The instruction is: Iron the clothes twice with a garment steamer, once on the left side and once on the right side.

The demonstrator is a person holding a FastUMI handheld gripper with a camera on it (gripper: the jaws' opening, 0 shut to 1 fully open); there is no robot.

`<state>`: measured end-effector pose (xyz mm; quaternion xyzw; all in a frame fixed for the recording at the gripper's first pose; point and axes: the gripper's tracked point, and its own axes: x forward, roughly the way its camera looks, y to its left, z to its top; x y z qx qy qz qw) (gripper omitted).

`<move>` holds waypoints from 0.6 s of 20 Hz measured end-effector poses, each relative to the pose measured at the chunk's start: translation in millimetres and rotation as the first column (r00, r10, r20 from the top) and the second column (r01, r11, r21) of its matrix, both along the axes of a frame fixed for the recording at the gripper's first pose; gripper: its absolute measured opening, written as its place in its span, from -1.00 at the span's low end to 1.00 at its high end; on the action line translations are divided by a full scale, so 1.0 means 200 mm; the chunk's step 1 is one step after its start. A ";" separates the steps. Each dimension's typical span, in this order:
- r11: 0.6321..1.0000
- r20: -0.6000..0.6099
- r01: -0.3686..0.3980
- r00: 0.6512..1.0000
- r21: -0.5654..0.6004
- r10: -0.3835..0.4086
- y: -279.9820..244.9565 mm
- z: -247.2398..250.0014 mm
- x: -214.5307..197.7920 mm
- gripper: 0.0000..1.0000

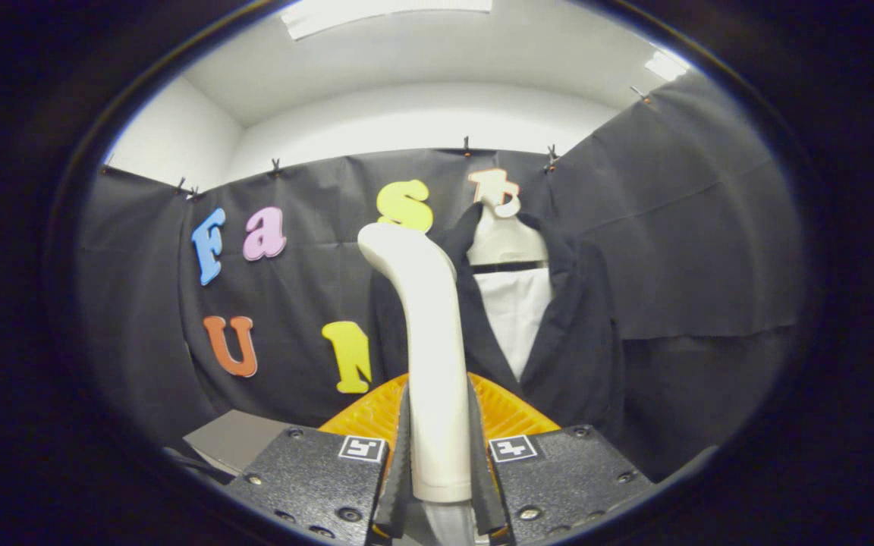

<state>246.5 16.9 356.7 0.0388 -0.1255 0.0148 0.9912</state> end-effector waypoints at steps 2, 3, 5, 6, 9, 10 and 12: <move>1.000 0.010 0.028 1.000 0.011 -0.028 -0.06 0.05 0.06 -0.27; 0.999 0.008 0.043 0.999 0.010 -0.043 -0.07 0.06 0.09 -0.27; 0.997 0.005 0.071 0.997 -0.002 -0.071 -0.08 0.06 0.14 -0.27; 0.997 0.005 0.082 0.997 -0.010 -0.082 -0.08 0.06 0.17 -0.26; 0.991 -0.010 0.121 0.992 -0.060 -0.122 -0.08 0.01 0.26 -0.26; 0.987 -0.011 0.137 0.990 -0.082 -0.138 -0.08 0.00 0.28 -0.26; 0.980 -0.020 0.163 0.986 -0.114 -0.166 -0.07 -0.04 0.31 -0.26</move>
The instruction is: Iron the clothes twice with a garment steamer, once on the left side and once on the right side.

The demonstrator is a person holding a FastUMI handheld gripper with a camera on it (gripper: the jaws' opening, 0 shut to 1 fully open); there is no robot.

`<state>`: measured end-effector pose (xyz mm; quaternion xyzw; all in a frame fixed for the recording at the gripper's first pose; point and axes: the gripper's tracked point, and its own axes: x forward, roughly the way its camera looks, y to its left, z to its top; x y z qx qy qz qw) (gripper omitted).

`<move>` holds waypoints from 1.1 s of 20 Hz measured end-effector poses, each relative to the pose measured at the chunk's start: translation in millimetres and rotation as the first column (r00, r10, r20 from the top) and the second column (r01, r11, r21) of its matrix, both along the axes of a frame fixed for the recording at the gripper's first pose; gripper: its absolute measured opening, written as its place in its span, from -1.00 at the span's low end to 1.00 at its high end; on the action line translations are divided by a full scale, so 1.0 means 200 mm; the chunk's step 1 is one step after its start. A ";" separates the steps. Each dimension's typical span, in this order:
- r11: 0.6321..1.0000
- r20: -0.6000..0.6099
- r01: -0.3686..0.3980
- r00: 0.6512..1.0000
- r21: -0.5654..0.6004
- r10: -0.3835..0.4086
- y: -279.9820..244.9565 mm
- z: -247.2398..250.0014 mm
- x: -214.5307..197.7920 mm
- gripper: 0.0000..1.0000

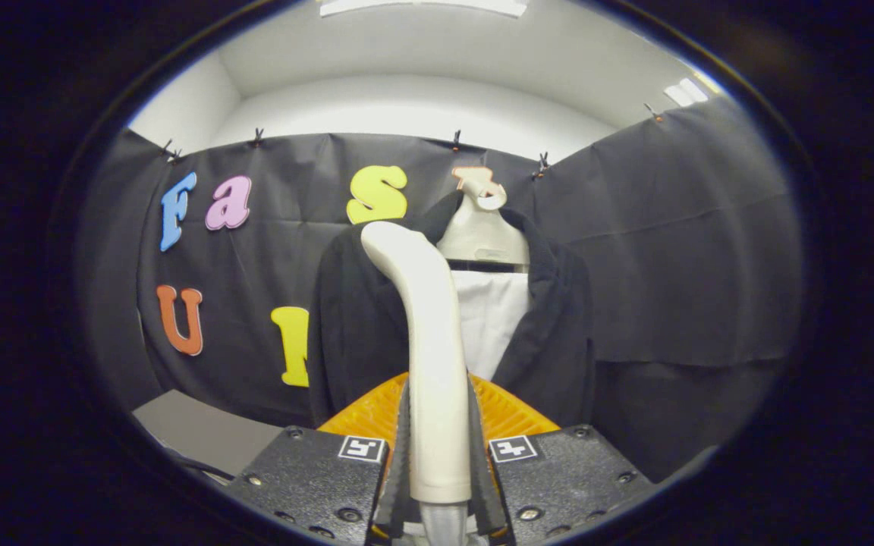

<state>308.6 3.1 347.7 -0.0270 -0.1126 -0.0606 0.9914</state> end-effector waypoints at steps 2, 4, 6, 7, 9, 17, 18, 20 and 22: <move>1.000 -0.012 0.016 1.000 -0.019 -0.016 -0.01 -0.04 0.01 -0.27; 0.999 -0.026 0.027 0.999 -0.027 -0.028 -0.02 -0.08 0.03 -0.27; 0.999 -0.046 0.036 0.998 -0.032 -0.038 -0.04 -0.13 0.03 -0.27; 0.999 -0.056 0.041 0.997 -0.033 -0.043 -0.05 -0.16 0.04 -0.27; 0.999 -0.086 0.045 0.995 -0.027 -0.047 -0.07 -0.24 0.05 -0.27; 0.997 -0.179 0.072 0.981 -0.008 -0.072 -0.15 -0.50 0.06 -0.27; 0.997 -0.190 0.075 0.979 -0.008 -0.075 -0.15 -0.53 0.07 -0.27; 0.997 -0.208 0.083 0.975 -0.004 -0.082 -0.16 -0.58 0.08 -0.27; 0.996 -0.227 0.089 0.970 0.003 -0.086 -0.17 -0.64 0.09 -0.26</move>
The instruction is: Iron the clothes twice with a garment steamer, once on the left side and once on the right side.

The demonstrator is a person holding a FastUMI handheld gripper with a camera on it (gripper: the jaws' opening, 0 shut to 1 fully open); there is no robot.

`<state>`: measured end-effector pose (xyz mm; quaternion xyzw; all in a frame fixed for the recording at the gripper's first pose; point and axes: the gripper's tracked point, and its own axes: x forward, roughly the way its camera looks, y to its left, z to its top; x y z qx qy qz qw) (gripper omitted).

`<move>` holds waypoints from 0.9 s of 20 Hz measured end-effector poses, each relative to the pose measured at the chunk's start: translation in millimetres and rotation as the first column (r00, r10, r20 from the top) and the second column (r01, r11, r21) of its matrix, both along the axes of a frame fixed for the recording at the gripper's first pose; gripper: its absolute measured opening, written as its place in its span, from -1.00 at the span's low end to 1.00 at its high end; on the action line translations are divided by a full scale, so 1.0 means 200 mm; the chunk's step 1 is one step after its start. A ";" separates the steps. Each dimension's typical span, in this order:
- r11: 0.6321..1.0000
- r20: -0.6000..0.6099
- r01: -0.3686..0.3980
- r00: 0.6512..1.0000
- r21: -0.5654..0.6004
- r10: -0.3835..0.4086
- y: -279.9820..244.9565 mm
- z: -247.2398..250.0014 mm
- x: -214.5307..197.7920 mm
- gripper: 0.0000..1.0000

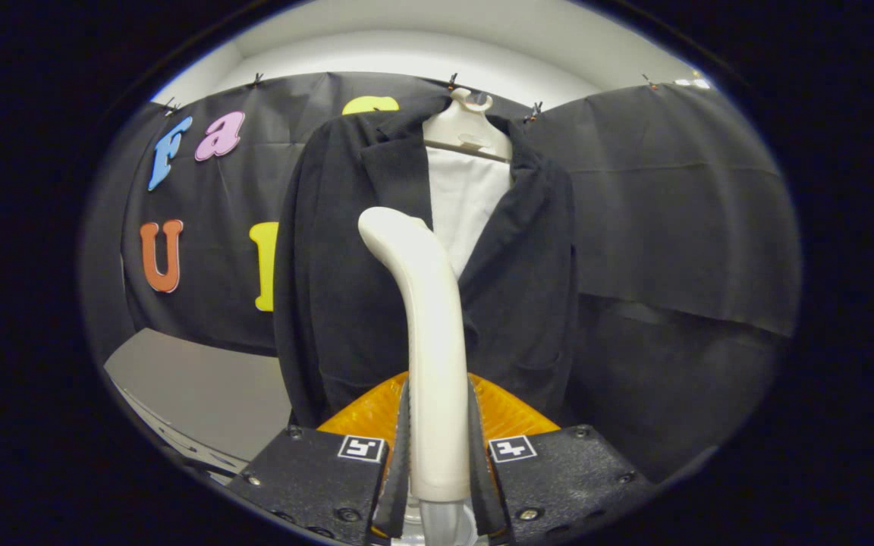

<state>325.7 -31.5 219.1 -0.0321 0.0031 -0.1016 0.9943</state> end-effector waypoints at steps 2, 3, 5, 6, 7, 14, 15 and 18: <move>1.000 -0.017 0.009 1.000 0.006 -0.009 -0.01 -0.05 0.00 -0.26; 1.000 -0.023 0.012 1.000 0.007 -0.012 -0.02 -0.07 0.01 -0.26; 1.000 -0.036 0.015 0.999 0.006 -0.015 -0.02 -0.12 0.00 -0.27; 1.000 -0.041 0.017 0.999 0.004 -0.017 -0.01 -0.14 -0.01 -0.27; 1.000 -0.048 0.018 0.999 0.001 -0.018 -0.01 -0.17 -0.01 -0.26; 1.000 -0.116 0.000 0.993 -0.006 0.000 0.02 -0.37 -0.02 -0.27; 1.000 -0.138 -0.006 0.990 -0.001 0.006 0.04 -0.41 -0.03 -0.27; 1.000 -0.166 0.002 0.986 -0.019 -0.006 0.02 -0.49 -0.02 -0.27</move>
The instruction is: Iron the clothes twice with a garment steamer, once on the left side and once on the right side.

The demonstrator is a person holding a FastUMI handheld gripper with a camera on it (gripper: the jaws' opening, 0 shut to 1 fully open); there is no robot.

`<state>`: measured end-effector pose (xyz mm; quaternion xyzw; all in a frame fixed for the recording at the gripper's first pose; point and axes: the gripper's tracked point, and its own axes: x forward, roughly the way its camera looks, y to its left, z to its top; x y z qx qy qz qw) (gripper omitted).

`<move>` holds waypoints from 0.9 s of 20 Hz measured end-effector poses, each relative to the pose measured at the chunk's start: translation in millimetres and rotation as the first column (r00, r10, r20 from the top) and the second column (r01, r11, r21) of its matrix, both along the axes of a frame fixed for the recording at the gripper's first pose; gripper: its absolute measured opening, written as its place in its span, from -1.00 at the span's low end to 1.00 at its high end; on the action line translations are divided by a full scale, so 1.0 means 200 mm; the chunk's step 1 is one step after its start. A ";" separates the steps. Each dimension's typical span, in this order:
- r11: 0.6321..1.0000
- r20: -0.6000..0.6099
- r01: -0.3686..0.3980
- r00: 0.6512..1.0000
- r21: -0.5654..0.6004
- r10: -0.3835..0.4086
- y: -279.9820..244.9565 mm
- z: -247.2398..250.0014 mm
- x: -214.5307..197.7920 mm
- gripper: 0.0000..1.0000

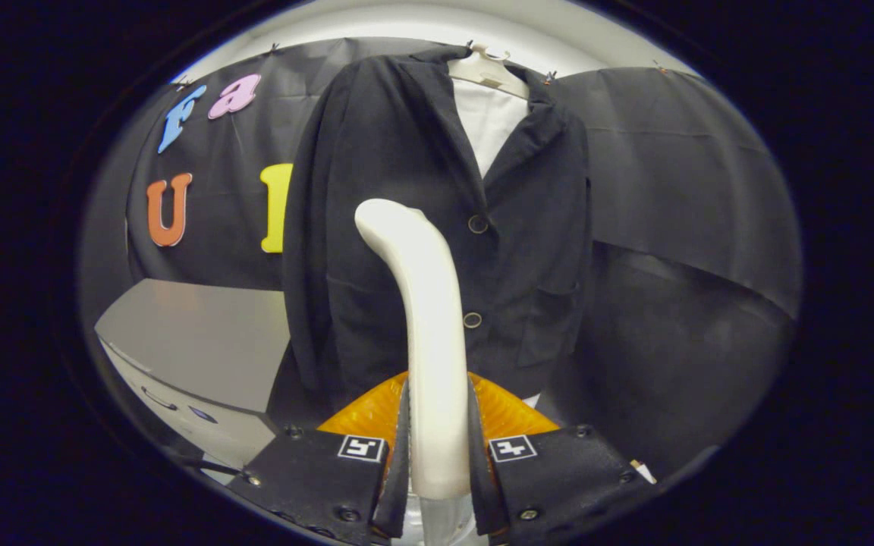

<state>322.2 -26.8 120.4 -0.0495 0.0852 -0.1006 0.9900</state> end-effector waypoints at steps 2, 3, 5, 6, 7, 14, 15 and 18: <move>1.000 -0.024 0.001 1.000 0.013 -0.001 0.00 -0.05 0.00 -0.26; 1.000 -0.032 0.006 0.999 0.011 -0.006 -0.01 -0.08 -0.01 -0.26; 1.000 -0.049 0.010 0.999 0.009 -0.009 -0.02 -0.13 0.00 -0.26; 1.000 -0.059 0.012 0.998 0.011 -0.011 -0.03 -0.16 0.00 -0.26; 1.000 -0.073 0.014 0.997 0.012 -0.013 -0.03 -0.20 0.00 -0.26; 0.999 -0.166 0.012 0.986 0.031 -0.006 -0.06 -0.43 -0.01 -0.26; 0.999 -0.178 0.011 0.984 0.034 -0.005 -0.06 -0.46 -0.01 -0.26; 0.999 -0.212 0.013 0.977 0.037 -0.005 -0.06 -0.55 -0.02 -0.26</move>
